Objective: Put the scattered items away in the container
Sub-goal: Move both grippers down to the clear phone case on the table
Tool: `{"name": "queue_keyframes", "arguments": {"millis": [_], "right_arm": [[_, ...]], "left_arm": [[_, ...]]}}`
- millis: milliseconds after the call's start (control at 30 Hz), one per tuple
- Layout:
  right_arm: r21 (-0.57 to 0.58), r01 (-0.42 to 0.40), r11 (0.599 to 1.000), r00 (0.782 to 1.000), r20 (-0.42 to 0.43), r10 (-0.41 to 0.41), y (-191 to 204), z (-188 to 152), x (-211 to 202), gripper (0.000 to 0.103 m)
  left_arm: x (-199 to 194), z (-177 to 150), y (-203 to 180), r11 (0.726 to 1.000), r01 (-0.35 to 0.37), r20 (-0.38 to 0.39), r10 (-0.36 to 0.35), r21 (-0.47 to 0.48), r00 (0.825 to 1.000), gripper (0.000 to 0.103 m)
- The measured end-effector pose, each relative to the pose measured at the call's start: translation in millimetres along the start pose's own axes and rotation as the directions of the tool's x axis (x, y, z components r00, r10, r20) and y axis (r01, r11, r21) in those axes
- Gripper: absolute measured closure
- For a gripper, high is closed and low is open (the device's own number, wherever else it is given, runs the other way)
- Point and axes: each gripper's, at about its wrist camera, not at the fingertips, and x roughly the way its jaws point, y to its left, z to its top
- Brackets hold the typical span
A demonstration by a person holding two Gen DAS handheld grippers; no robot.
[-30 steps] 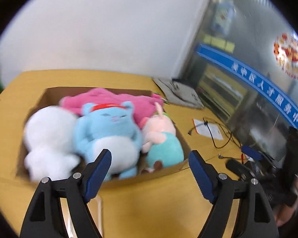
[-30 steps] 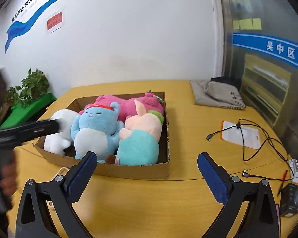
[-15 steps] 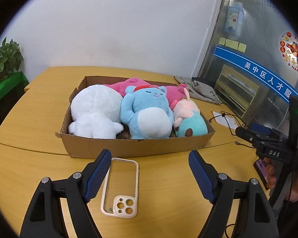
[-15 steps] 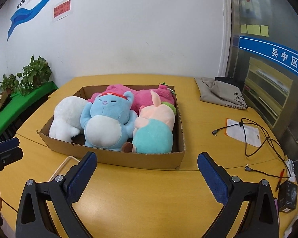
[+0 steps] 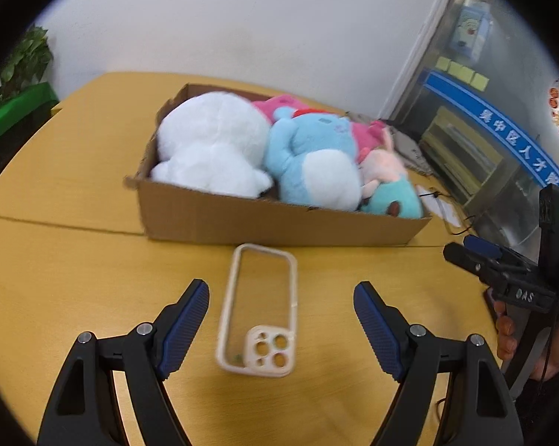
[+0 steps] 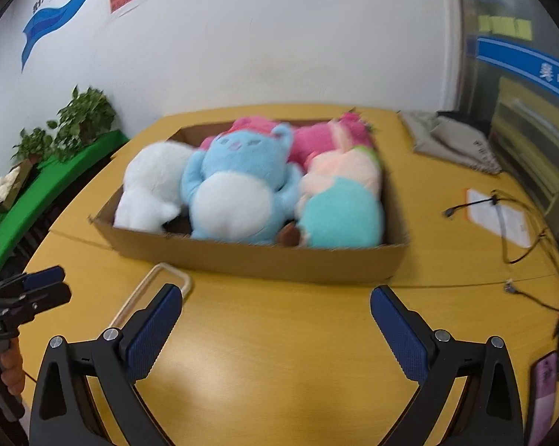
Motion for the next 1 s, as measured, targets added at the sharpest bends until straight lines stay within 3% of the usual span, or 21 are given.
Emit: {"name": "queue_keyframes", "arguments": {"millis": [100,267,367,433,500,533,667,733,900,1000], "right_arm": [[-0.019,-0.066,0.998,0.995,-0.074,0.064,23,-8,31,0.001],[-0.067,-0.114,0.991,0.988,-0.116,0.105,50,-6,80,0.008],[-0.057,-0.145,0.988,0.98,-0.149,0.135,58,1,112,0.015],[-0.071,-0.168,0.983,0.972,-0.18,0.153,67,1,132,0.027],[-0.115,-0.148,0.982,0.969,-0.214,0.121,77,-4,149,0.052],[-0.122,-0.152,0.981,0.971,-0.205,0.125,79,-6,152,0.052],[-0.152,-0.152,0.977,0.972,-0.203,0.119,78,-12,144,0.066],[-0.183,-0.15,0.972,0.972,-0.207,0.112,74,-21,133,0.074],[-0.161,-0.155,0.975,0.965,-0.237,0.114,51,-49,102,0.075],[-0.177,-0.185,0.967,0.949,-0.29,0.128,40,-66,80,0.074]], "left_arm": [[13,-9,12,1.0,-0.018,-0.052,0.016,-0.022,0.999,0.023],[32,-27,21,0.998,-0.012,-0.136,0.003,-0.064,0.991,0.026],[47,-39,26,0.995,-0.022,-0.201,0.002,-0.099,0.98,0.055],[56,-45,30,0.991,-0.032,-0.23,0.002,-0.128,0.973,0.076],[58,-46,33,0.989,-0.049,-0.234,0.016,-0.138,0.972,0.091],[59,-47,34,0.988,-0.054,-0.241,0.018,-0.145,0.97,0.098],[60,-50,40,0.985,-0.052,-0.246,0.011,-0.163,0.969,0.1],[61,-51,40,0.986,-0.078,-0.249,0.04,-0.145,0.968,0.1],[60,-48,44,0.986,-0.077,-0.253,0.038,-0.146,0.967,0.1],[46,-45,33,0.995,-0.027,-0.232,0.004,-0.094,0.973,0.1]]}}
